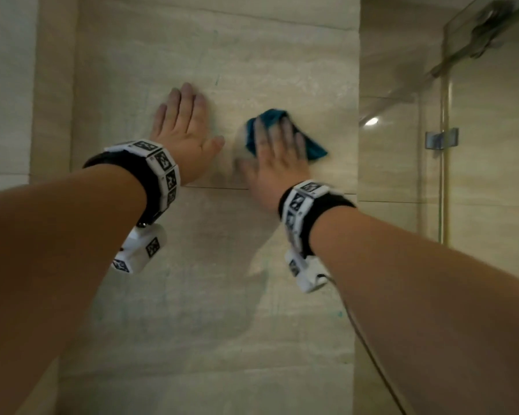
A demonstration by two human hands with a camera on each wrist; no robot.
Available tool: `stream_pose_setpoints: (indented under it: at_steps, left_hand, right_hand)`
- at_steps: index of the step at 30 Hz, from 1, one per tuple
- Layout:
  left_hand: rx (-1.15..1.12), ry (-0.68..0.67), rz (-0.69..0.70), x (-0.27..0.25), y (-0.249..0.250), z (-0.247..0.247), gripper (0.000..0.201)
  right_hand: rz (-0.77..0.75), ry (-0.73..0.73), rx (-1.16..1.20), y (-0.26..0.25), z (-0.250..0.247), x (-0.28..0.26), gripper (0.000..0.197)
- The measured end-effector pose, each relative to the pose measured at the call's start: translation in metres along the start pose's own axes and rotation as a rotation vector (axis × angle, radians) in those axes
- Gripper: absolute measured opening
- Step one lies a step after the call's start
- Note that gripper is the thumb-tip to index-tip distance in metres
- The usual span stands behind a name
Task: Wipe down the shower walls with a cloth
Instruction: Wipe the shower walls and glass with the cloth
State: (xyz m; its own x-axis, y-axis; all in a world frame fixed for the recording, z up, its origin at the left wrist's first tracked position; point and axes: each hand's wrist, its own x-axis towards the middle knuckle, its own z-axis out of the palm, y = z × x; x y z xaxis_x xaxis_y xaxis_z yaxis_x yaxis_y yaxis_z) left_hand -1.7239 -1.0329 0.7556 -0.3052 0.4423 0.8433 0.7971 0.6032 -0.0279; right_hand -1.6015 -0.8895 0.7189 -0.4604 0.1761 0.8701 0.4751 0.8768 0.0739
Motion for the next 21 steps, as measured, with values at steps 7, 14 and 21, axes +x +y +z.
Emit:
stream_pose_setpoints:
  at_steps: [7,14,21]
  left_hand:
    - [-0.030,-0.004,0.028,0.000,-0.005,-0.011,0.079]
    - [-0.017,-0.003,0.028,-0.013,-0.012,-0.016,0.090]
    - [-0.037,0.008,-0.043,-0.010,-0.017,-0.021,0.099]
  right_hand:
    - [-0.096,-0.165,0.045,0.003,0.008,-0.032,0.078]
    - [0.247,-0.204,0.086,0.085,-0.016,-0.050,0.077]
    - [0.343,-0.167,0.175,0.057,-0.020,-0.031,0.086]
